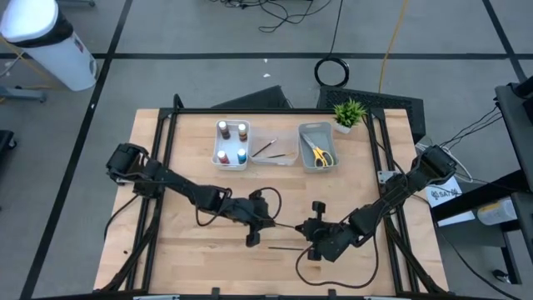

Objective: Pick & Place Paint Supplies
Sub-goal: Put the gold paint brush in the transparent bin

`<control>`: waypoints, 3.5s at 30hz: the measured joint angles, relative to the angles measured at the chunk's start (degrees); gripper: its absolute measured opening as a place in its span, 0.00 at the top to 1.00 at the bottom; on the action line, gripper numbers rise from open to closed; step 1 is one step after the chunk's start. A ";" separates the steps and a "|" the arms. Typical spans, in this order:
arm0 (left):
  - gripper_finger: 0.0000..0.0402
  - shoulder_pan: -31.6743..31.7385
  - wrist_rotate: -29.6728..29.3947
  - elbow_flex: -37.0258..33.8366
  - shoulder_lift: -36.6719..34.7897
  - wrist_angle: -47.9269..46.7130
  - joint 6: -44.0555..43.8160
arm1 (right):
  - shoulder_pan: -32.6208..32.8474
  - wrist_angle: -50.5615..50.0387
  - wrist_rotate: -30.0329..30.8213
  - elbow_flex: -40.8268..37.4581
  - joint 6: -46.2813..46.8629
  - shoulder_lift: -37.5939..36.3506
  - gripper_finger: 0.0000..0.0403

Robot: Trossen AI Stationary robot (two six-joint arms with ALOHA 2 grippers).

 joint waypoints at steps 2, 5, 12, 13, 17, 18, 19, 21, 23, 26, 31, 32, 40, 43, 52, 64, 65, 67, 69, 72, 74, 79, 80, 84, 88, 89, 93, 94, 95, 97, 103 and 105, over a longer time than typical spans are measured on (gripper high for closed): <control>0.94 0.27 1.79 -0.01 0.00 0.88 -0.02 | -0.01 -0.01 -0.07 0.00 0.00 0.00 1.00; 0.97 0.40 2.58 -0.02 0.00 2.40 -0.20 | 0.06 0.16 -0.21 -0.40 0.33 -0.04 1.00; 0.99 0.53 -0.90 0.07 -0.04 0.00 1.42 | 0.49 -8.24 -1.58 -0.76 1.96 -4.56 0.87; 0.99 0.69 -1.42 0.07 -0.04 -1.28 1.57 | 0.80 -10.31 -2.22 -0.76 3.89 -6.24 0.85; 0.99 1.76 -2.78 0.07 -0.02 -3.45 1.30 | 2.90 -16.77 -1.88 -0.90 12.36 -12.33 0.78; 0.99 2.02 -3.41 0.07 -0.02 -3.39 1.30 | 3.68 -16.63 -0.99 -1.41 13.38 -13.32 0.77; 0.99 2.41 -3.83 0.07 -0.02 -3.19 1.44 | 4.46 -16.14 0.32 -2.18 13.92 -14.22 0.76; 0.99 3.31 -3.93 0.04 -0.64 -2.94 1.89 | 5.90 -13.67 3.66 -4.04 14.07 -15.31 0.74; 0.99 4.41 -3.95 0.04 -1.33 -1.88 2.47 | 6.75 -9.49 6.18 -6.52 12.89 -16.10 0.73; 0.99 5.97 -3.99 0.00 -3.00 -1.88 5.25 | 6.74 -1.35 6.75 -10.56 9.58 -16.27 0.73; 0.99 10.29 -3.36 0.03 -5.86 -1.09 8.59 | 5.91 13.01 6.62 -17.23 4.14 -16.20 0.73; 0.99 11.47 -2.90 0.04 -6.16 -0.97 9.12 | 5.85 15.21 6.70 -18.51 3.75 -16.22 0.73; 0.99 22.62 1.66 -0.61 -6.58 -0.24 9.55 | 4.82 25.31 4.89 -23.67 2.36 -16.20 0.74; 0.99 26.57 1.56 -1.90 -6.56 0.17 7.83 | 4.30 25.70 3.68 -23.68 1.97 -16.20 0.74; 0.98 32.05 5.35 -2.40 -5.40 -4.79 5.56 | 3.27 26.24 3.64 -23.67 0.76 -16.20 0.75; 0.70 31.53 3.92 -2.38 -5.29 -6.20 2.32 | 3.27 27.23 3.65 -23.67 0.85 -16.20 0.75; 0.66 31.50 3.85 -2.38 -5.29 -6.36 2.21 | 3.27 27.57 3.65 -23.67 0.86 -16.20 0.75; 0.57 31.55 3.99 -2.38 -5.44 -6.54 2.05 | 3.27 28.44 3.66 -23.67 0.86 -16.20 0.75; 0.49 31.59 6.44 -2.40 -6.43 -7.22 1.94 | 3.27 29.91 3.66 -23.67 0.94 -16.20 0.74; 0.42 31.20 14.42 -2.40 -9.46 -7.67 1.17 | 3.27 34.05 3.23 -23.67 1.93 -15.49 0.74; 0.39 29.49 18.97 -2.32 -11.31 -7.88 -0.33 | 3.25 38.17 -0.31 -23.67 0.92 -14.26 0.74; 0.37 17.32 21.56 -2.34 -11.71 -9.23 -0.62 | 3.29 49.09 -5.58 -23.61 -6.15 -10.40 0.76; 0.38 14.03 21.61 -2.34 -10.80 -8.45 -0.02 | 3.29 49.73 -6.24 -23.39 -7.09 -9.91 0.77; 0.39 0.83 19.14 -2.40 -5.63 -3.65 2.18 | 3.28 44.10 -8.54 -20.00 -6.76 -8.13 0.77; 0.40 -9.37 10.18 -2.37 -0.20 4.01 2.56 | 3.28 27.52 -10.10 -11.34 -2.51 -4.55 0.77; 0.41 -11.18 6.99 -2.34 1.17 5.47 2.36 | 3.24 23.60 -10.30 -8.86 -1.60 -3.27 0.78; 0.45 -15.55 -3.99 -2.32 5.46 8.57 3.07 | 2.10 14.95 -10.95 -1.27 -2.76 1.64 0.79; 0.47 -15.89 -6.30 -2.32 6.30 8.54 3.02 | 1.67 14.44 -11.29 -0.33 -4.01 2.43 0.80; 0.49 -15.90 -8.28 -2.30 7.20 8.70 2.43 | 1.26 14.59 -11.53 0.73 -4.91 3.28 0.80; 0.54 -15.42 -10.61 -2.29 8.96 8.43 0.57 | 0.63 15.07 -12.62 1.80 -5.99 4.19 0.82; 0.81 -12.97 -8.29 -2.30 13.68 8.37 -3.07 | 0.25 13.45 -12.71 2.19 -6.37 4.61 0.86; 0.90 -12.24 -6.23 -2.29 14.23 8.70 -3.16 | 0.28 12.58 -12.71 2.19 -6.38 4.59 0.87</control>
